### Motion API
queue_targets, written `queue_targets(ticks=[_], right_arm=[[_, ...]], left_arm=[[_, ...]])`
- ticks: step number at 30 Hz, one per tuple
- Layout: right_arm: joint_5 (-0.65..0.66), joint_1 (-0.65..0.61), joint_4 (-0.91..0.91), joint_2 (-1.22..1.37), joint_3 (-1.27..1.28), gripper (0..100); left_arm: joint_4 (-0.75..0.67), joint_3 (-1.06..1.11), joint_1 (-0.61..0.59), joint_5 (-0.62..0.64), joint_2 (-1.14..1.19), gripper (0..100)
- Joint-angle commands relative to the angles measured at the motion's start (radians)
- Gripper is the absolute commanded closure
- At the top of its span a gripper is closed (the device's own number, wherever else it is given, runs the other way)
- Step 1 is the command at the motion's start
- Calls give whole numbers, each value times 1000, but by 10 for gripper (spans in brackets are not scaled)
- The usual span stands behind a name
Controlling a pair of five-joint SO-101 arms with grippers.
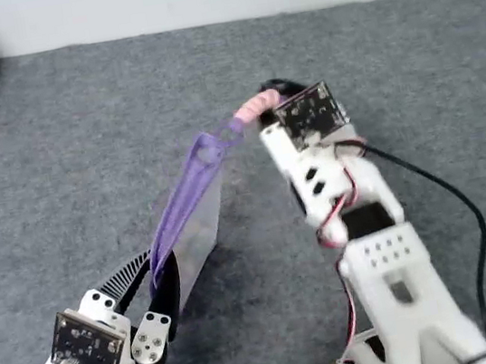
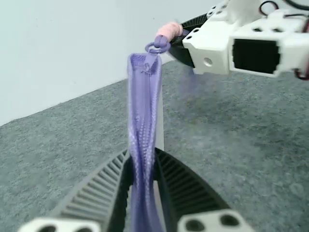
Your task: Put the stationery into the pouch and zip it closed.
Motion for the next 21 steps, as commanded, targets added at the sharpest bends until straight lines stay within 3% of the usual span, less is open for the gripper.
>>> queue_targets(ticks=[1, 9, 12, 17, 21], right_arm=[[28, 79, -93, 82, -71, 991], [26, 105, -87, 110, -103, 991], [28, 68, 65, 42, -104, 965], [14, -13, 407, -125, -104, 787], [-60, -85, 582, -269, -104, 776]], left_arm=[[0, -35, 0, 3, -14, 989], [0, -35, 0, 3, -14, 989], [-2, -33, 0, 3, -14, 989], [-2, -31, 0, 3, -14, 989], [-3, -31, 0, 3, -14, 989]])
